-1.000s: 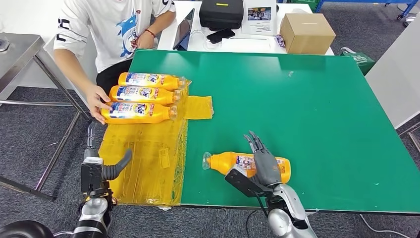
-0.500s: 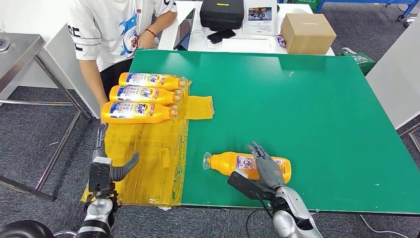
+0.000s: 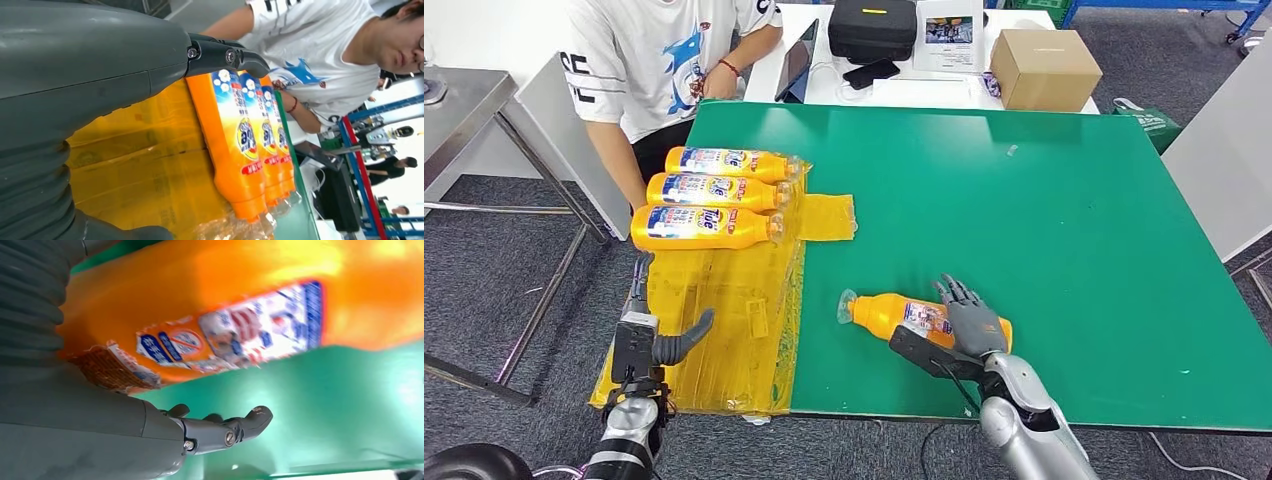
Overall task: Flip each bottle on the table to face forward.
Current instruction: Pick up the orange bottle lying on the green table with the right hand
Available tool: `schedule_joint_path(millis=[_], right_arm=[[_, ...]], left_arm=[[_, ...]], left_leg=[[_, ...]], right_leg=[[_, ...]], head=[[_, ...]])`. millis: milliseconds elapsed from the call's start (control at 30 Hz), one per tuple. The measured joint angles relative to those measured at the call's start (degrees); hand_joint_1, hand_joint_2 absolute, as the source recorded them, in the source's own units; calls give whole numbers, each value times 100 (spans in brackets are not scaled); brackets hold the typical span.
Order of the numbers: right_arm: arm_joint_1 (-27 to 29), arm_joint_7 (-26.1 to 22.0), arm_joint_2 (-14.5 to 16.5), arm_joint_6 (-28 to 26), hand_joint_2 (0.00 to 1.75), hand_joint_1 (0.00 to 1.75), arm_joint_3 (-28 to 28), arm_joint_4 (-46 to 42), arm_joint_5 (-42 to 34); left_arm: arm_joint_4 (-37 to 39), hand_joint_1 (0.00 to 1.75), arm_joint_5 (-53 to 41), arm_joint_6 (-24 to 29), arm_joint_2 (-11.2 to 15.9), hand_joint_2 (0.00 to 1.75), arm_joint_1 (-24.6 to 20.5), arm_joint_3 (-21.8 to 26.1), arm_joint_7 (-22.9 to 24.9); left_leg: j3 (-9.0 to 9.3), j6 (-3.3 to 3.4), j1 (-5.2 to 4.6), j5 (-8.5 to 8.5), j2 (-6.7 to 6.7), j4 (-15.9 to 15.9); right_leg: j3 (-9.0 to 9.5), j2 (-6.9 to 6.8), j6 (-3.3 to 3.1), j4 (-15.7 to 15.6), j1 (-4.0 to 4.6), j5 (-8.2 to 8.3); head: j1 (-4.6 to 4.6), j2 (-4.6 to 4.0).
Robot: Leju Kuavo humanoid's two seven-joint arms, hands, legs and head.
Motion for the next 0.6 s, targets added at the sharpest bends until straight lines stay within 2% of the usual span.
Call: schedule_joint_path(millis=[200,467,500,533,600], right_arm=[[-282,184,-171,392,175,0,213,286,197],[-490,197,-270,537,175,0,399,536,126],[-510,197,-287,581,175,7,425,554,86],[-526,196,-314,639,175,40,455,578,31],[-561,176,-373,753,175,127,520,637,-87]], left_arm=[[100,0,38,28,-1,175,-70,10,56],[236,0,38,28,-8,175,-152,13,83],[252,0,38,28,-8,175,-159,13,85],[272,0,38,30,-8,175,-170,13,86],[321,0,38,37,-8,175,-202,13,86]], left_leg=[[19,0,0,-1,0,0],[56,2,0,-2,1,0],[61,2,0,-2,2,0],[65,2,0,-3,2,0],[72,2,0,-3,2,0]], right_leg=[[19,0,0,-5,0,0],[47,2,0,-12,0,0],[49,2,0,-12,0,0],[49,2,0,-13,1,0],[57,2,1,-13,1,1]], head=[[0,0],[1,0],[1,0],[2,0],[1,0]])
